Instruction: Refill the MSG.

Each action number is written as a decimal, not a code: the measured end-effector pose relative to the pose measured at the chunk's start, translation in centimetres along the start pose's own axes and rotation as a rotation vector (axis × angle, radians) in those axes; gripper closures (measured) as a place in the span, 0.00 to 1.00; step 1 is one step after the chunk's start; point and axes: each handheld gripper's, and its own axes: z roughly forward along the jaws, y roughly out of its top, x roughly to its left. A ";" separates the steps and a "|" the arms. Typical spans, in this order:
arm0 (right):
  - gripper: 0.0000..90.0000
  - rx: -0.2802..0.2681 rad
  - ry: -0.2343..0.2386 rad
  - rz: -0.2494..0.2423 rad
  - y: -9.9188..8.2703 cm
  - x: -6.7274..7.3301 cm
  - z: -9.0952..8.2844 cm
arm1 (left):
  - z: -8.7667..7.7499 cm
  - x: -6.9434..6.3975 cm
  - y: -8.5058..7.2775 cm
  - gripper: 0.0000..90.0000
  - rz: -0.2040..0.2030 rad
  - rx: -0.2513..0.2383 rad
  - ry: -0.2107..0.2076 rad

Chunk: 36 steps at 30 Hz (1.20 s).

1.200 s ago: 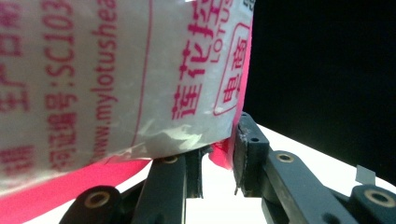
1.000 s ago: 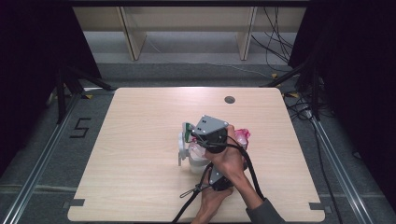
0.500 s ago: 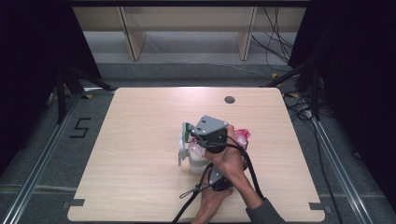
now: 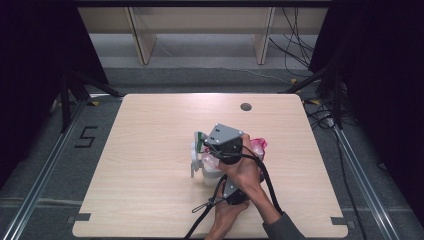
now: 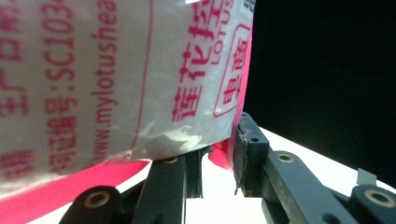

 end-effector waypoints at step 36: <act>1.00 0.007 0.003 -0.020 -0.2 -0.1 0.4 | 0.7 -0.6 -0.2 0.83 -0.139 -0.098 -0.014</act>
